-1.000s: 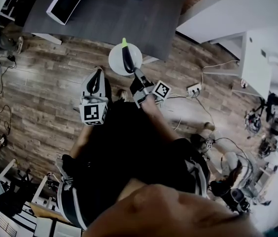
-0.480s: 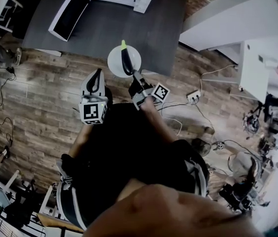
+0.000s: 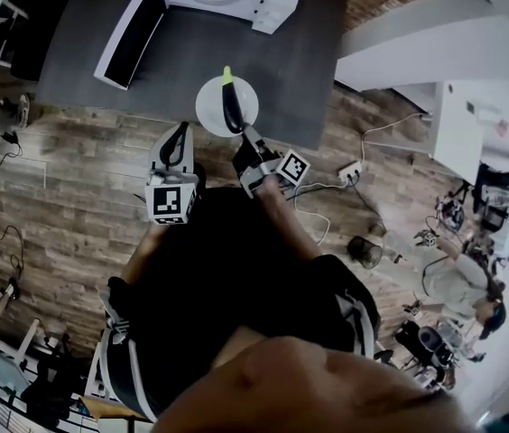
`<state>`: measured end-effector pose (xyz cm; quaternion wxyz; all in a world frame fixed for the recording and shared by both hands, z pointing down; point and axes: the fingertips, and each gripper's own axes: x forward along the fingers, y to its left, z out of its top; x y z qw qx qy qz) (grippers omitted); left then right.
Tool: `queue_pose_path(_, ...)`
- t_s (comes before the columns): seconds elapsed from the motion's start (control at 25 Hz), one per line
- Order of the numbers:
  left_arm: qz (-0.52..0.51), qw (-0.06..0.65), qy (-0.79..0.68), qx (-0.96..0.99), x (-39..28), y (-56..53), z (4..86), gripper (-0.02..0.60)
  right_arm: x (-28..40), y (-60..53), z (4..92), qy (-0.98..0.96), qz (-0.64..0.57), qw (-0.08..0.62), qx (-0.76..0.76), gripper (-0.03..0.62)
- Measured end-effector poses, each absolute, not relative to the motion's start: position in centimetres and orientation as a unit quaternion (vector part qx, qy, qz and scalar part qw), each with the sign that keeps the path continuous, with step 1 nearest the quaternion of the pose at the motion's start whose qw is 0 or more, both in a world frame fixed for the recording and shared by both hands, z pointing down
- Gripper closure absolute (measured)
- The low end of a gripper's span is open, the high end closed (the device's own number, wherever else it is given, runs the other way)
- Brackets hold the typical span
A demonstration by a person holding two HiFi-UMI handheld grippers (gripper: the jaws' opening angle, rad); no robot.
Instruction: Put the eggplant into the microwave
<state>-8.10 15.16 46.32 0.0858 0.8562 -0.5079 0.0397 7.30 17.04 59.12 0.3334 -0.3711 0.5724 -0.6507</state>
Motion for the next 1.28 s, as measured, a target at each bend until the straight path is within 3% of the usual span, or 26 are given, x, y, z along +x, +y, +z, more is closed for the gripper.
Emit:
queue_pose_path(0.44, 0.035, 0.081, -0.477, 0.875, -12.2, 10.0, 45.9, 0.538, 3.7, 12.2, 59.1, 0.558, -0.638, 0.350, -0.399, 0.556)
queue_pose_path(1.28, 0.013, 0.079, -0.496, 0.865, -13.3, 3.9, 44.6, 0.538, 3.1, 5.0, 59.7, 0.563, -0.639, 0.339, -0.399, 0.556)
